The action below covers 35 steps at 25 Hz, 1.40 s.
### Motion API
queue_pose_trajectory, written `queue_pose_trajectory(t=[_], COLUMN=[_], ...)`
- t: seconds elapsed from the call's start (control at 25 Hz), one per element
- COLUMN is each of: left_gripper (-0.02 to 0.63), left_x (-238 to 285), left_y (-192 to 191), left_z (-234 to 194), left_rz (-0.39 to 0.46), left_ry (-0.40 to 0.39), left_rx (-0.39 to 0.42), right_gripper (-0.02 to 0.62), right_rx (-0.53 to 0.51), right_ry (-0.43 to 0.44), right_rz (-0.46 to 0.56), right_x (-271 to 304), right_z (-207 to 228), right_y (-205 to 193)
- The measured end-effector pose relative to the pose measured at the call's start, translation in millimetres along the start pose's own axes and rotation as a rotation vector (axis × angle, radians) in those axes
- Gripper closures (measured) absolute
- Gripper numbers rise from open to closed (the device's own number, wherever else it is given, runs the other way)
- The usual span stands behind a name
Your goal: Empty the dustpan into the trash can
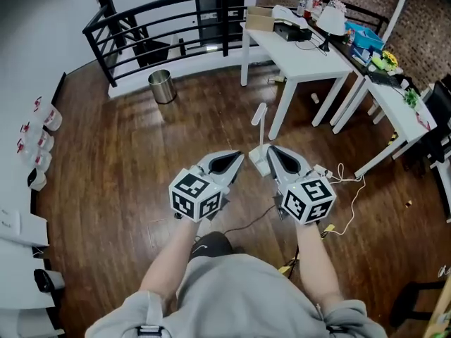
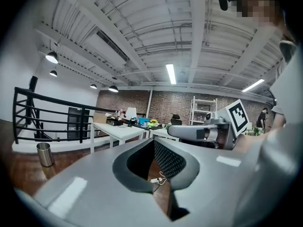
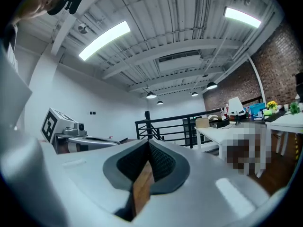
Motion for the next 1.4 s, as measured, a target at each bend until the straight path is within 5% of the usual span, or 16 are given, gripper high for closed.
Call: queue_pose_trajectory(t=[0.36, 0.96, 1.16, 1.4], left_gripper=[0.601, 0.601, 0.601, 0.601], left_x=[65.6, 206.6, 240.9, 276.1], left_y=[11.6, 5.4, -1.0, -15.2], left_z=[-55.1, -216.7, -221.5, -229.4], left_rz=[-0.004, -0.109, -0.147, -0.211], left_ry=[-0.016, -0.317, -0.378, -0.373], left_rx=[-0.002, 0.007, 0.006, -0.006], right_gripper=[0.595, 0.595, 0.542, 0.399], right_rx=[0.023, 0.127, 0.203, 0.319], right_ry=[-0.063, -0.548, -0.641, -0.728], right_rz=[-0.025, -0.11, -0.138, -0.208], right_x=[50.4, 182.7, 190.7, 211.9], right_z=[66.8, 192.3, 220.6, 280.7], right_y=[-2.6, -42.2, -65.5, -117.9])
Point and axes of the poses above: the fingertips, and each gripper's own axes: x forward along the fingers, z to its right, y out of its top, the point moved 3 cm from there along -x, backward along the fingers, and after that the axes turned 14 degrees about y, right-handed, at the moved point
